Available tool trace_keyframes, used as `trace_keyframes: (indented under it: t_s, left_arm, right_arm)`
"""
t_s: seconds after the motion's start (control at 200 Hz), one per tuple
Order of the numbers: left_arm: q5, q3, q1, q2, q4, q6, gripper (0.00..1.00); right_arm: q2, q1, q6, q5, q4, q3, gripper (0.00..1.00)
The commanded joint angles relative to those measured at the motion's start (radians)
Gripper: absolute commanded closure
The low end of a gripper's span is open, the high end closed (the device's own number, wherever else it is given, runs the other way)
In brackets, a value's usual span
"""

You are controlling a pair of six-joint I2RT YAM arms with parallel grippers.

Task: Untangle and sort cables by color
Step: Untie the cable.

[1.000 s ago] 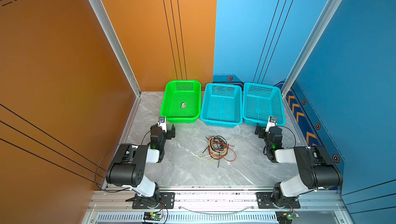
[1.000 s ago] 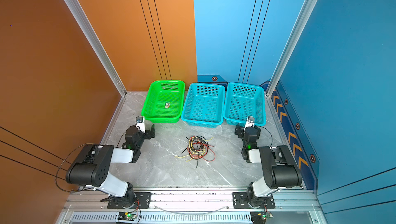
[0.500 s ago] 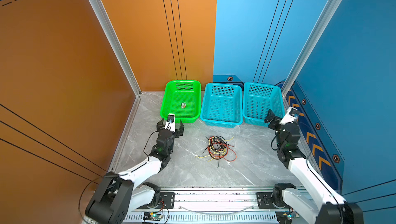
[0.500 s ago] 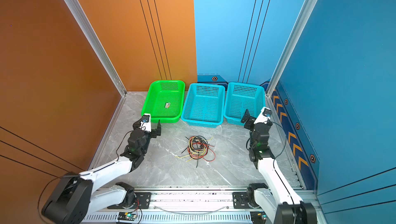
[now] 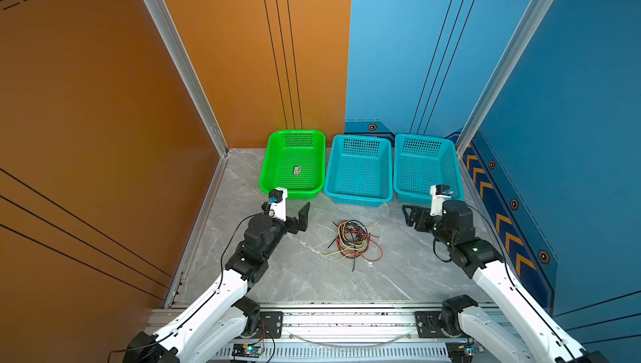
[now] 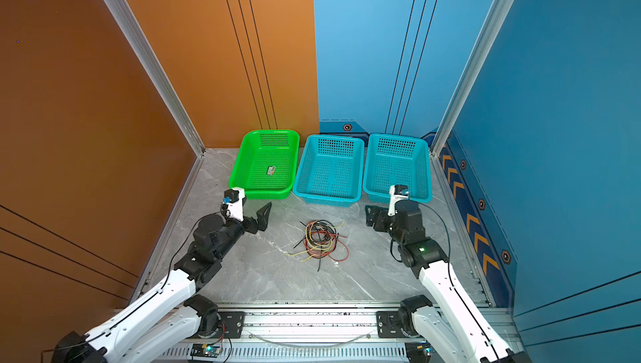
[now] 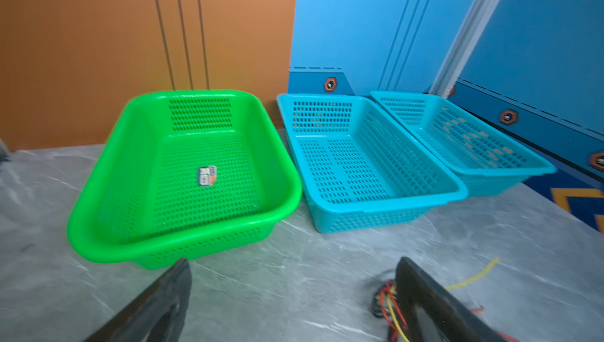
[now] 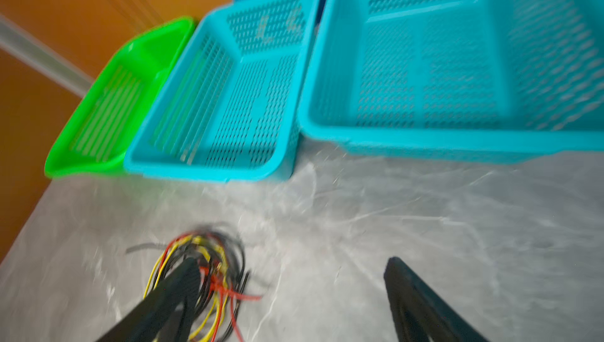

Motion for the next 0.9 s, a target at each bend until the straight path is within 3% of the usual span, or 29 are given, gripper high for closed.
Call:
trace_keyframes:
  t_s: [0.0,0.105,0.2,0.3,0.516,0.896]
  left_arm:
    - [0.050,0.005,-0.028,0.024,-0.048,-0.102,0.02]
    - [0.070,0.018,-0.077,0.084,-0.072,-0.033,0.02]
    - [-0.028,0.041,-0.168,0.135,-0.098,0.002,0.02]
    - [-0.048,0.069,-0.235,0.208,-0.098,0.032,0.02]
    - [-0.076,0.147,-0.341,0.389,-0.106,0.064,0.02]
    - [-0.089,0.231,-0.392,0.572,-0.056,0.048,0.02]
  right_arm:
    - [0.095,0.089,0.060,-0.010,-0.069,0.037,0.18]
    - [0.200,0.153,0.104,-0.031,0.000,0.045,0.24]
    - [0.288,0.196,0.140,-0.044,0.048,0.064,0.34]
    - [0.346,0.239,0.154,-0.027,0.089,0.080,0.40]
    - [0.422,0.260,0.175,0.009,0.154,0.079,0.51]
    - [0.523,0.250,0.183,0.047,0.302,0.056,0.78]
